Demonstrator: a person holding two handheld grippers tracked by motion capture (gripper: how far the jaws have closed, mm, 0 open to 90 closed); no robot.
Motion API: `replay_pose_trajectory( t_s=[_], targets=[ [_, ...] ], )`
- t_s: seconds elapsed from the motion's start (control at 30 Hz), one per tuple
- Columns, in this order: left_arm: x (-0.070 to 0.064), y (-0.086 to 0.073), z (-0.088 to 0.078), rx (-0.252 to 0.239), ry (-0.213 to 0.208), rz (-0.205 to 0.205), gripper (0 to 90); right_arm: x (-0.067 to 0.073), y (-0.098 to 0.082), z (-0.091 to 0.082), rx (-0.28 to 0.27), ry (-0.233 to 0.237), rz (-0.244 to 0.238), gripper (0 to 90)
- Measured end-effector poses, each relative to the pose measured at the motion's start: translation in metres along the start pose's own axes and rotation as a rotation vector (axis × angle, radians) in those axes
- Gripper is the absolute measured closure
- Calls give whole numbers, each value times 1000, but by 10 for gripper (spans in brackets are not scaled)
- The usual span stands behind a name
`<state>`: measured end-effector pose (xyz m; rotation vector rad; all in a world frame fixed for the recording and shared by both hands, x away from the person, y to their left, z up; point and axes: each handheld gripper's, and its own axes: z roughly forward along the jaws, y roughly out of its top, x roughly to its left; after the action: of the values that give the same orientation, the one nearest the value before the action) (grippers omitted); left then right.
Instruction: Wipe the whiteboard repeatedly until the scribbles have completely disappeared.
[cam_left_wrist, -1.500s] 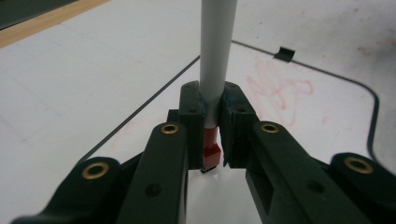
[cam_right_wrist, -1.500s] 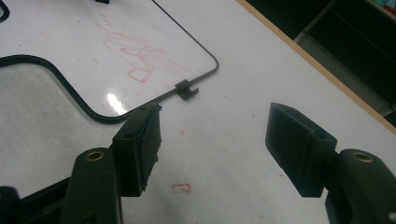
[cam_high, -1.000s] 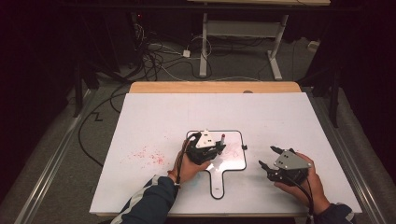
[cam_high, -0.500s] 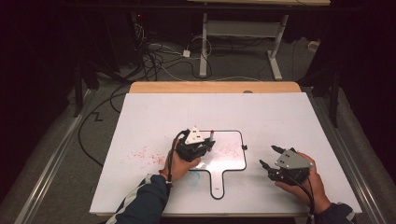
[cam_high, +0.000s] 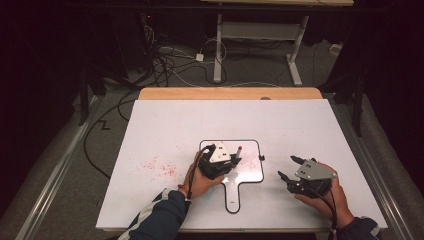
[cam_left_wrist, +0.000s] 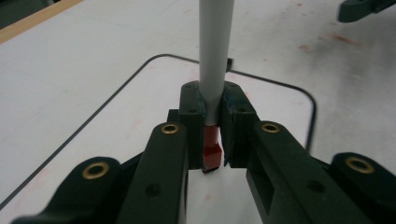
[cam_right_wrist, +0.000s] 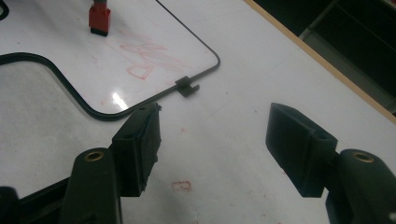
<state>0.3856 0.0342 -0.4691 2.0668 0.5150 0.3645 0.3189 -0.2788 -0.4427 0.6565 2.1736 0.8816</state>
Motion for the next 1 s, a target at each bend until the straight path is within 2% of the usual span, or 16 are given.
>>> replay_pose_trajectory(
  t_s=[0.17,0.3,0.73,0.87,0.93,1.0],
  targets=[
    [13,-5,-7,10,46,-17,787,0,0,-1,3,-9,-4,363],
    [20,-8,-9,8,60,-38,786,0,0,-1,3,-10,-6,363],
    [22,-9,-8,-1,46,-53,787,-1,1,5,10,-1,2,363],
    [16,-6,1,-33,-1,-92,787,-2,1,4,7,-1,4,364],
    [7,1,9,-22,-16,-46,787,-2,2,4,6,-2,3,364],
    [-3,8,16,-15,-48,-25,787,-2,3,4,4,-4,3,364]
  ],
)
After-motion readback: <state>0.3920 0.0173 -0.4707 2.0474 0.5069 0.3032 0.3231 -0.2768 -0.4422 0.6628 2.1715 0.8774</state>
